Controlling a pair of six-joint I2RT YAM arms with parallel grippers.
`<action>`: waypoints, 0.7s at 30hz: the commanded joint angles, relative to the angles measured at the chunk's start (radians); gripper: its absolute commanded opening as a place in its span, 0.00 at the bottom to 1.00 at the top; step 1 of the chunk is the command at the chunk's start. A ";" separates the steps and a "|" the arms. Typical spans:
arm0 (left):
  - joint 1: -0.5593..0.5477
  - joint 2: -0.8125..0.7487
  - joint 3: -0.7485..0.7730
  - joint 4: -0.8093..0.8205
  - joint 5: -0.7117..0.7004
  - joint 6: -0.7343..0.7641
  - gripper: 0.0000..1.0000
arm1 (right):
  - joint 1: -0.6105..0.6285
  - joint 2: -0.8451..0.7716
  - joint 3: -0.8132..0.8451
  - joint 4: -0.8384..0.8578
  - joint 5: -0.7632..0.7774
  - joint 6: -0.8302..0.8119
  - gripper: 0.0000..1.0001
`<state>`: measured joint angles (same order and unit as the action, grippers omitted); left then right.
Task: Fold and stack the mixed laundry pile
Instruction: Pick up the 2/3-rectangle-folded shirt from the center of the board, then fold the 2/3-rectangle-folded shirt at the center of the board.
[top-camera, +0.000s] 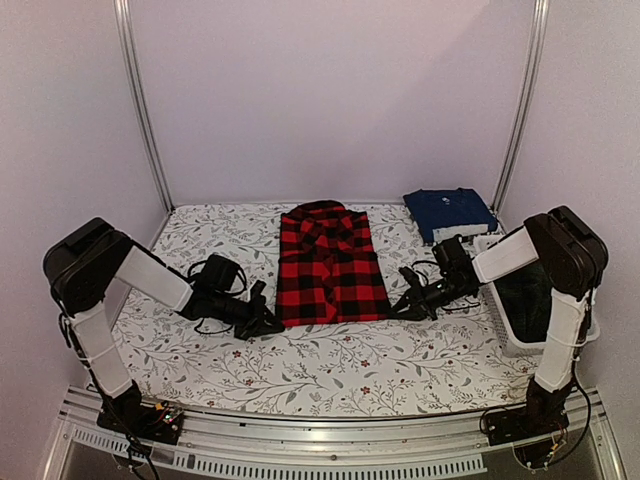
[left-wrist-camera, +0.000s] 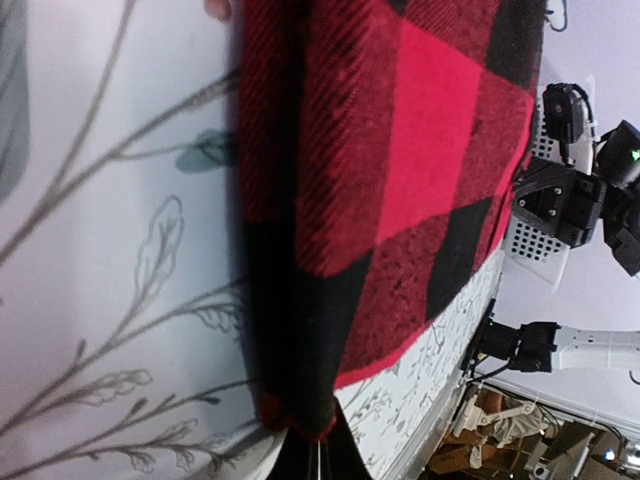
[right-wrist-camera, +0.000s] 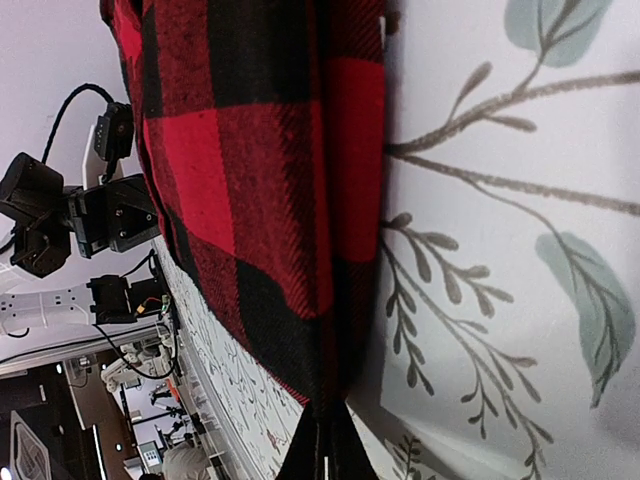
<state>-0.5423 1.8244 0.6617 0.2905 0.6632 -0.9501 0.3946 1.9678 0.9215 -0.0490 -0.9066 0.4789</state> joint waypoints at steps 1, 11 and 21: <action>-0.063 -0.083 -0.012 -0.069 -0.003 0.020 0.00 | 0.014 -0.122 -0.060 -0.055 -0.004 0.001 0.00; -0.167 -0.467 -0.170 -0.214 0.009 -0.068 0.00 | 0.097 -0.475 -0.284 -0.129 -0.042 0.100 0.00; 0.002 -0.506 0.051 -0.382 0.060 -0.021 0.00 | 0.023 -0.529 -0.039 -0.207 -0.018 0.233 0.00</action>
<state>-0.6025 1.2594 0.6083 -0.0334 0.6918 -0.9989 0.4568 1.3594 0.7742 -0.2211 -0.9260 0.6731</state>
